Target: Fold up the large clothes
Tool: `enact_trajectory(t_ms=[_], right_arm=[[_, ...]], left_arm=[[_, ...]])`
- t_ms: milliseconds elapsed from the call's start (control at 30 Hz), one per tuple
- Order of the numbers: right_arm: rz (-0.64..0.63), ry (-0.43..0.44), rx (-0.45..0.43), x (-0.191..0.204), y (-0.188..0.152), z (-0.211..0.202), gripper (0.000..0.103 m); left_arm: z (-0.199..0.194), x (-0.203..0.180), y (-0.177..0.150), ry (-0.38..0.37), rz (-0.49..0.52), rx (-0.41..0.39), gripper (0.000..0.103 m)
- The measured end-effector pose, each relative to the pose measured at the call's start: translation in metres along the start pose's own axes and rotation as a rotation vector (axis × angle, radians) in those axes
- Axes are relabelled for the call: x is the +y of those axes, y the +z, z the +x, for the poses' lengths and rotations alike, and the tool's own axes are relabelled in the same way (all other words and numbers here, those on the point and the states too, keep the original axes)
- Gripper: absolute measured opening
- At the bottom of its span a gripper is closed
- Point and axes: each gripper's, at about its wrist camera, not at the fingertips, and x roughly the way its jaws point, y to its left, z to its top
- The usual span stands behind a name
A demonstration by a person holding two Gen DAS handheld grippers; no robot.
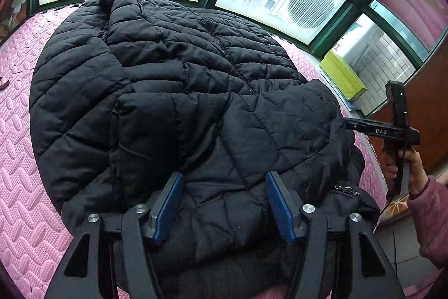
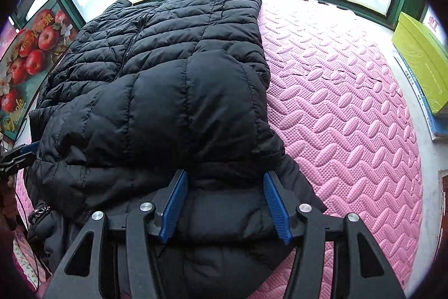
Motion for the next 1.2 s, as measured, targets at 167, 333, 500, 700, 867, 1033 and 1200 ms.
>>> enact_trajectory(t_ms=[167, 333, 500, 700, 867, 1033, 1200], right_arm=[[-0.033, 0.052, -0.125, 0.026, 0.025, -0.038, 0.061], [-0.164, 0.066, -0.132, 0.068, 0.045, -0.021, 0.061], [-0.149, 0.02, 0.031, 0.067, 0.037, 0.043, 0.063], [-0.157, 0.017, 0.027, 0.068, 0.035, 0.041, 0.066], [-0.149, 0.034, 0.037, 0.068, 0.037, 0.043, 0.069], [-0.157, 0.031, 0.039, 0.07, 0.037, 0.045, 0.071], [-0.152, 0.038, 0.047, 0.069, 0.038, 0.046, 0.073]], left_arm=[[-0.029, 0.003, 0.012, -0.05, 0.005, -0.054, 0.065], [-0.079, 0.033, 0.053, 0.029, -0.05, -0.204, 0.065], [-0.09, 0.104, 0.114, 0.159, -0.159, -0.242, 0.065], [-0.053, 0.185, 0.188, 0.222, -0.241, -0.181, 0.065], [0.0, 0.238, 0.229, 0.196, -0.33, -0.111, 0.068], [0.046, 0.268, 0.253, 0.249, -0.361, -0.058, 0.069], [0.066, 0.288, 0.266, 0.092, -0.439, -0.073, 0.066]])
